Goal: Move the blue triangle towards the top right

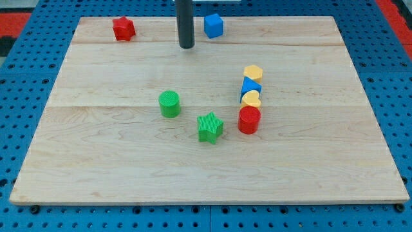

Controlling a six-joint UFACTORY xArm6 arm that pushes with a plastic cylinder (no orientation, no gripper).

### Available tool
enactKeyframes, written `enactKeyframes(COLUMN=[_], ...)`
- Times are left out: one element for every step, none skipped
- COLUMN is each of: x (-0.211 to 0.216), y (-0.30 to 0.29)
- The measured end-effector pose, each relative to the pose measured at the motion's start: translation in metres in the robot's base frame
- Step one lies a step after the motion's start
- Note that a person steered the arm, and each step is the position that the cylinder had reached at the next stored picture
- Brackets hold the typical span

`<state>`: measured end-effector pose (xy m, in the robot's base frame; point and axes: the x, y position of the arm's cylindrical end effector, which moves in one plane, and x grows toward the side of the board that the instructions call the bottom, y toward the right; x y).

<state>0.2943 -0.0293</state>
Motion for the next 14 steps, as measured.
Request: enactKeyframes(x=[0.024, 0.054, 0.090, 0.158, 0.216, 0.221, 0.223, 0.223, 0.190, 0.147, 0.138, 0.110, 0.108, 0.109], y=[0.015, 0.009, 0.003, 0.019, 0.043, 0.050, 0.054, 0.078, 0.072, 0.073, 0.071, 0.106, 0.157, 0.158])
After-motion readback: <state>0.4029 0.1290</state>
